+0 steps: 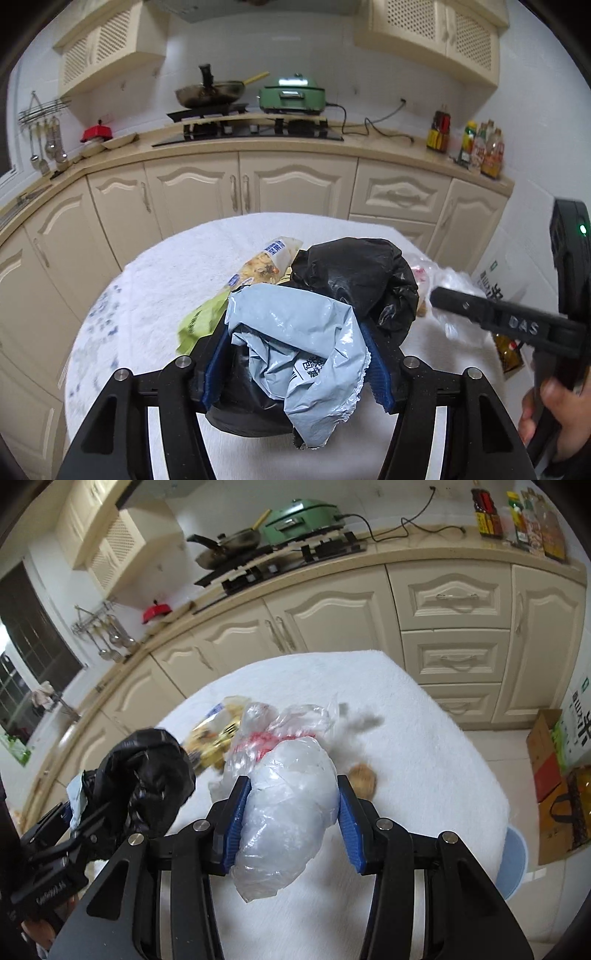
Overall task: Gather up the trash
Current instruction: 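Hold the black bag in left tool while right tool grasps a clear plastic bag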
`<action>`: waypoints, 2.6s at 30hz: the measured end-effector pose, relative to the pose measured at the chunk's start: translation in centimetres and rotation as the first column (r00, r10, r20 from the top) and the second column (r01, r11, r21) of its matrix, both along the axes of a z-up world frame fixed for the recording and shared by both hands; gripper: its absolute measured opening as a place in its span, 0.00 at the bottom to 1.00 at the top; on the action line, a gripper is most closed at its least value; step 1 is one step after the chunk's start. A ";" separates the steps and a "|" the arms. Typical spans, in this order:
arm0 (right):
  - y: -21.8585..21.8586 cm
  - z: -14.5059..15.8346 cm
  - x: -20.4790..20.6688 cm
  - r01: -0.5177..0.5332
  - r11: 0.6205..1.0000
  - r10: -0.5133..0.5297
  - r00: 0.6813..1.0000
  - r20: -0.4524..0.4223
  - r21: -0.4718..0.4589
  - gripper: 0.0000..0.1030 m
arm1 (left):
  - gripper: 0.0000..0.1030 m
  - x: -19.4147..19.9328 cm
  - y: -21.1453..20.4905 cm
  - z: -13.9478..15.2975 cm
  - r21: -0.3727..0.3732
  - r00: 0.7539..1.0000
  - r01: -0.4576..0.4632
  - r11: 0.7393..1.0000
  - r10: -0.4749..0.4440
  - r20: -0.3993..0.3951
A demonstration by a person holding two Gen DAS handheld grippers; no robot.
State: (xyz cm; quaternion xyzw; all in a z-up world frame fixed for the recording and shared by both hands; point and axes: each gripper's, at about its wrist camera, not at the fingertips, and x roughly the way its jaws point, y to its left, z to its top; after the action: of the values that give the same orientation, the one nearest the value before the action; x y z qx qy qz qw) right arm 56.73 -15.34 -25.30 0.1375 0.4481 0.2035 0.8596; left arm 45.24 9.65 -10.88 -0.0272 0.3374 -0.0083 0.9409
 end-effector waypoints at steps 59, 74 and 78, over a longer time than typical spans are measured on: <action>-6.7 -3.3 -13.3 0.042 0.999 -0.042 0.999 0.012 0.007 0.66 | 0.57 -8.0 -14.9 -3.0 0.046 0.985 0.094 0.995 -0.086 -0.148; -10.3 -2.6 -15.6 0.029 0.999 -0.030 0.999 0.017 0.038 0.33 | 0.57 -7.3 -15.0 -3.3 0.065 0.987 0.078 0.995 -0.067 -0.148; -13.0 -3.1 -15.5 0.091 0.978 -0.094 0.996 0.007 0.190 0.33 | 0.57 -7.3 -14.5 -3.2 0.050 0.988 0.081 0.995 -0.073 -0.137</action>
State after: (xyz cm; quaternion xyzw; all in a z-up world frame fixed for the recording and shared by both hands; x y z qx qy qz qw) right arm 41.23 -28.37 -28.43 0.2376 0.4131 0.2059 0.8547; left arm 37.90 -4.82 -14.10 0.0116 0.4013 -0.0333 0.9153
